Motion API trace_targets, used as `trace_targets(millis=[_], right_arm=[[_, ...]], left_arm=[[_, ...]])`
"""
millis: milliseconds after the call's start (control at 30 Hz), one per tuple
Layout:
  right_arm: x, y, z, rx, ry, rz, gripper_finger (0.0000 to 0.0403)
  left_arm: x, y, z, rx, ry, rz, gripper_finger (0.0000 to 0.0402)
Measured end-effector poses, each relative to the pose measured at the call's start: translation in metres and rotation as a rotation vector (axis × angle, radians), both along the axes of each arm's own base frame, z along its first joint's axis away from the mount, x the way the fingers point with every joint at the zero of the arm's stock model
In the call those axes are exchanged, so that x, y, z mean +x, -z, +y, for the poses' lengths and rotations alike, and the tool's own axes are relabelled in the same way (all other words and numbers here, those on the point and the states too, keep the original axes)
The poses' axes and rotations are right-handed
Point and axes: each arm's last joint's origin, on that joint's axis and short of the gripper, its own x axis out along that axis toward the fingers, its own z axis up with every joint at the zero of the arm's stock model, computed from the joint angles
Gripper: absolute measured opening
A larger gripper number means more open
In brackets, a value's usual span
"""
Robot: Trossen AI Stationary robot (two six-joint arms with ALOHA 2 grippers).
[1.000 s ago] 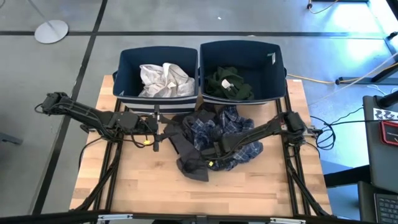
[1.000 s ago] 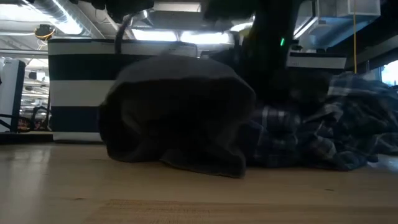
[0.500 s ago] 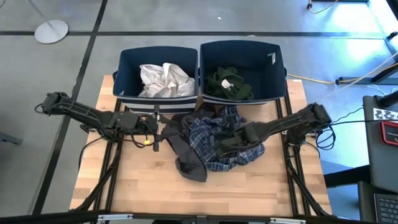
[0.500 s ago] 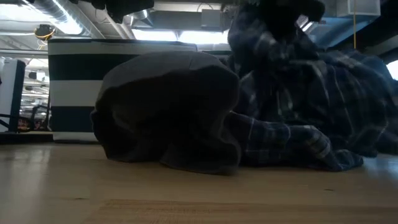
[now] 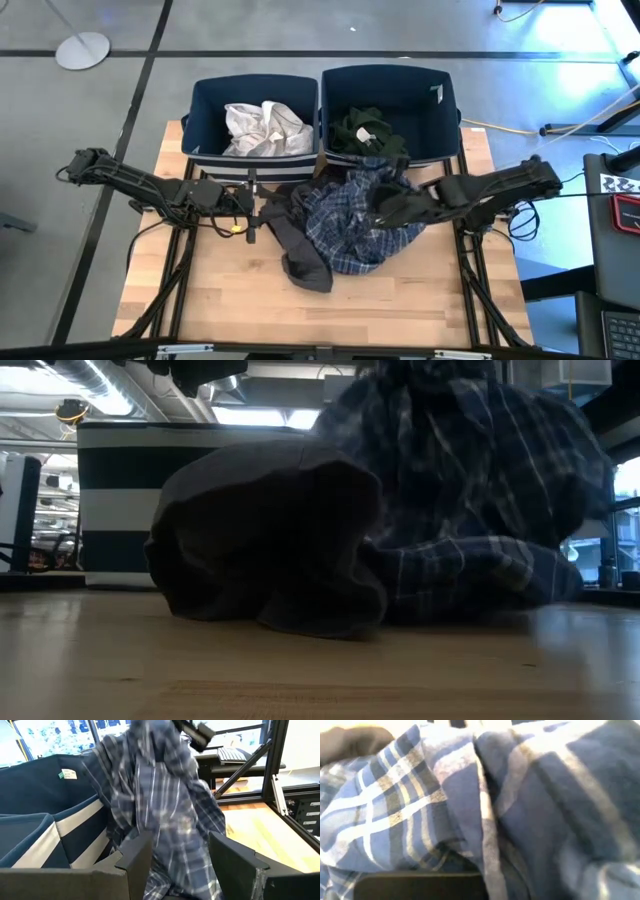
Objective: Sort clothes
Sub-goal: Put the blue polo shirt into the right blue laundry basket
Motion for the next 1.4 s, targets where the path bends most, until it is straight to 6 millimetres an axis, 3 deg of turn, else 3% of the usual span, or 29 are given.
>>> trace_targets(millis=[367,733,867,1133,1400], right_arm=[[-0.029,-0.069,-0.01,-0.14,-0.074,-0.347,0.0021],[-0.061,-0.141,-0.022,-0.539,0.0,-0.583,0.0021],[-0.069,-0.158,-0.035,-0.654,0.061,-0.664,0.0021],[-0.069,-0.161,-0.08,-0.774,0.233,-0.607,0.0021],[-0.069,-0.132,-0.146,-0.597,0.46,-0.468,0.0021]], left_arm=[[0.0,0.0,0.0,0.003,0.0,0.001,0.0184],[0.0,0.0,0.0,0.01,0.001,0.002,0.0184],[0.0,0.0,0.0,0.012,0.001,0.002,0.0184],[0.0,0.0,0.0,0.021,0.002,0.003,0.0184],[0.0,0.0,0.0,0.023,0.002,0.003,0.0184]])
